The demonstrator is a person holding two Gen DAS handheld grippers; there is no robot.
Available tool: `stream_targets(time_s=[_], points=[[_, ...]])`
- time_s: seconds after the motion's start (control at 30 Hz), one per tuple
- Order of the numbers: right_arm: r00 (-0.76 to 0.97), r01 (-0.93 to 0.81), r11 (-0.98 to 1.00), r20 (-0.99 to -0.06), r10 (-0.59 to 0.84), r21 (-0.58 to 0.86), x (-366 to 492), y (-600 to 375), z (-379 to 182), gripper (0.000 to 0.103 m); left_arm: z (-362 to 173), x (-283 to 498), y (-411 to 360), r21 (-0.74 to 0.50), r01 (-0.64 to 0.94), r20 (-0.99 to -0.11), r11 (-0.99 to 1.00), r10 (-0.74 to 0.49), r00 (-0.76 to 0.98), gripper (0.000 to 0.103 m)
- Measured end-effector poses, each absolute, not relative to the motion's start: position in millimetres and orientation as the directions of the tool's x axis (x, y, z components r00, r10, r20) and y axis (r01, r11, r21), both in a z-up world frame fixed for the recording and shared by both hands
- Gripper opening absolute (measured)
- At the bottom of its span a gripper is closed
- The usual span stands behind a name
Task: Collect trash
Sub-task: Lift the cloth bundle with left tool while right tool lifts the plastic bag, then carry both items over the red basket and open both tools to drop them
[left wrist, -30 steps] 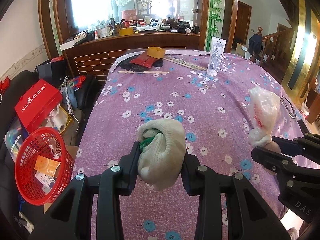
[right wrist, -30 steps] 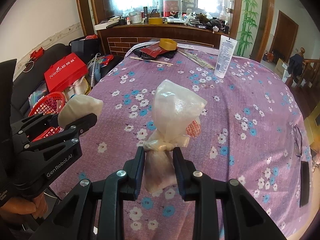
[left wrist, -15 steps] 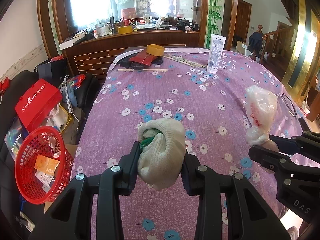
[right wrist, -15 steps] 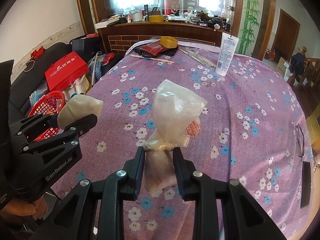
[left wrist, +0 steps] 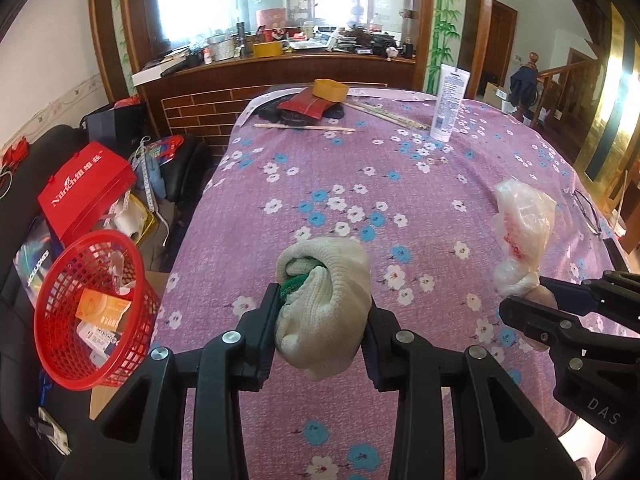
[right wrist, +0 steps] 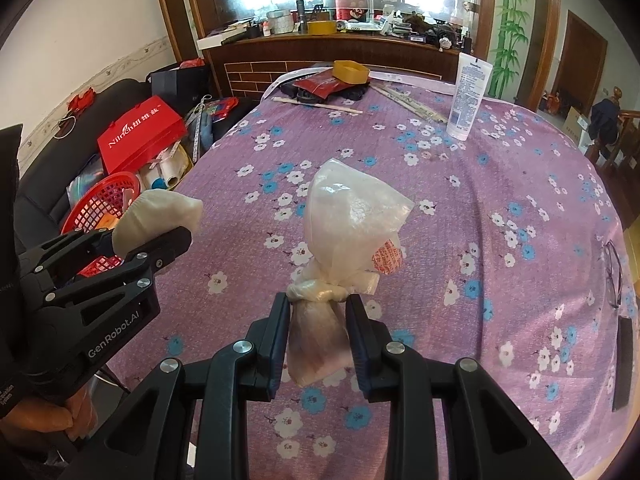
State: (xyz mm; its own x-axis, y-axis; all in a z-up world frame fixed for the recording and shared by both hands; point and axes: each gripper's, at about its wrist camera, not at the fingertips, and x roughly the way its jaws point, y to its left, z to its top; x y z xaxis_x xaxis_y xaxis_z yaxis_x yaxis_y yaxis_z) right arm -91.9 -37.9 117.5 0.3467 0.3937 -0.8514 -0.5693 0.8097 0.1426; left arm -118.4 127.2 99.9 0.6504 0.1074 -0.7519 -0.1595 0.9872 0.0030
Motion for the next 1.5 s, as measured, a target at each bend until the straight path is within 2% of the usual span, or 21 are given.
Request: stream_targets(time_s=[0.47, 0.93, 1.17, 1.5], points=[[0.289, -0.648, 0.745, -0.856, 0.429, 0.155, -98, 4, 119, 0.031, 120, -150, 199, -0.041, -0.328, -0.722, 0.944, 0.199, 0.663, 0.035], [0.121, -0.796, 0.544, -0.81, 0.574, 0.267, -102, 137, 150, 0.031, 129, -200, 329, -0.051, -0.565, -0.713, 0.824, 0.366, 0.598, 0.035], [0.058, -0.84, 0.465, -0.808, 0.587, 0.278, -112, 199, 150, 0.031, 116, -207, 362, -0.035, -0.604, -0.732, 0.797, 0.39, 0.558, 0.035], [-0.008, -0.839, 0.447, -0.829, 0.558, 0.309, -107, 236, 135, 0.031, 102, -200, 377, -0.028, -0.607, -0.744, 0.794, 0.389, 0.543, 0.035]])
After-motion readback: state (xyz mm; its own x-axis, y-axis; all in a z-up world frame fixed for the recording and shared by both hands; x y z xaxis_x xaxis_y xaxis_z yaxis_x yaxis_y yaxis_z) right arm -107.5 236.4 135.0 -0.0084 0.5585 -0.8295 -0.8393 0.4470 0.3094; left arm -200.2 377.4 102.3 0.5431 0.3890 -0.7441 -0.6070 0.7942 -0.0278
